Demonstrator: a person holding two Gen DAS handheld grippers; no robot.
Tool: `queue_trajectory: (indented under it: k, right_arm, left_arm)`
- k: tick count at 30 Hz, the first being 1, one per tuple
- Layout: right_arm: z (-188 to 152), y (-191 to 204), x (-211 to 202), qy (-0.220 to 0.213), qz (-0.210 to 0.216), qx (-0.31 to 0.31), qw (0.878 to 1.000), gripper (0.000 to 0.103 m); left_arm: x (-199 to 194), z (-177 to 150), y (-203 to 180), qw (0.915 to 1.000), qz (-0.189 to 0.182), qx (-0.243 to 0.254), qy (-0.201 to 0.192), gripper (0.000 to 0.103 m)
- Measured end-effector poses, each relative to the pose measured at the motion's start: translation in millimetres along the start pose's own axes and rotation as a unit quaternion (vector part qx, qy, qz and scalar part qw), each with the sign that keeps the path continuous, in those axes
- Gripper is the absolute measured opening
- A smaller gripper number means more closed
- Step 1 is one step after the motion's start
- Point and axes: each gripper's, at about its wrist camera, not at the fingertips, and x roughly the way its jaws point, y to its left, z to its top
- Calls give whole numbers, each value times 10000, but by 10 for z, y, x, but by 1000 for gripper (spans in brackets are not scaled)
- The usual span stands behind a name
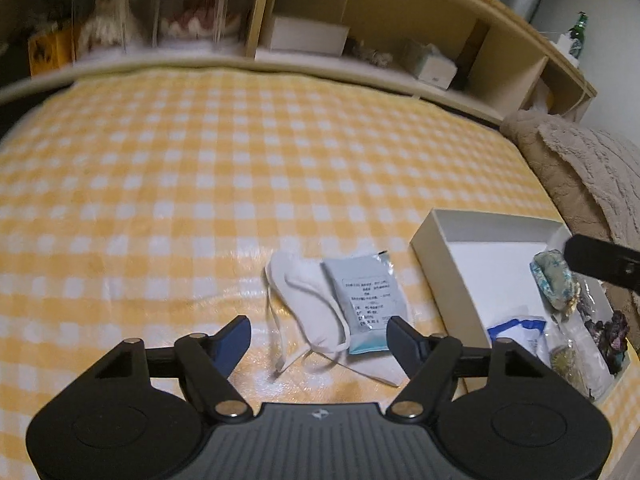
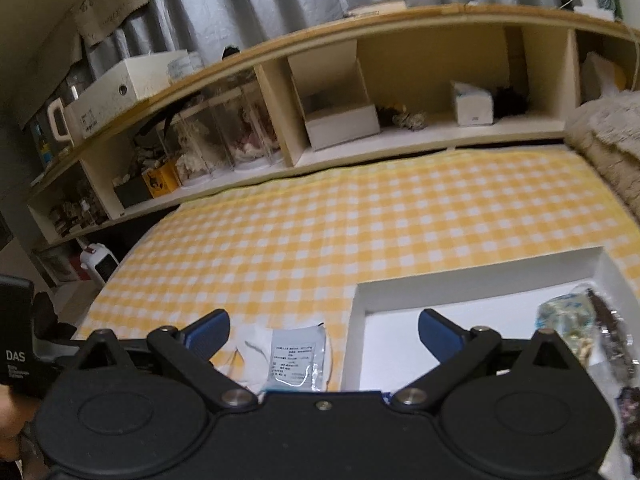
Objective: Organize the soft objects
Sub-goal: 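Move both tools back toward the white mask and mask packet, then grasp the white face mask with left tool while right tool grasps the mask packet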
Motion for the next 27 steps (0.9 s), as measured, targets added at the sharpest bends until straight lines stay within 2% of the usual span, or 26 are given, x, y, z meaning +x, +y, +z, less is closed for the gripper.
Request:
queue_trajectory:
  k: [2,6,7,8,9,10,11,20,24,27]
  right_arm:
    - [-9,23,151,106,29,-19,9999,90]
    - [-37,81,424,266,132,-54,9995,87]
    - [-44,96,476,294,160,-67,9994,86]
    - [-51,109,523,318,181,-73,9993,86]
    - [-59,116,563,333,196,-74,9992,85]
    - [-65,126,612,352,212,-73,9991,85]
    - [-68,135,652,365,230,-76,9990,85]
    - [-135,209,897,494,343,-235,9979,82]
    - [-180,216,971,623,362,-245,9971,76]
    - [-216,261,989,680,422,-254,9965,75]
  left_arm:
    - [125,-16,39,9999,-39,-80,105,68]
    - [343,-62,69,9994,-60,-50,327,63]
    - [382,-73,72,9993,-70,-22,362,57]
    - [424,-85,74,9992,-87,7,396,46]
    - [476,-94,73,9990,-104,33,441,39]
    - [517,-100,72,9987,-115,55,488,17]
    - [558,-102,66,9985,-128,87,533,3]
    - [633,-100,20,9956,35,480,806,3]
    - [461,-69,114,9943,280,623,819,3]
    - [340,-68,233,9934,465,645,831,3]
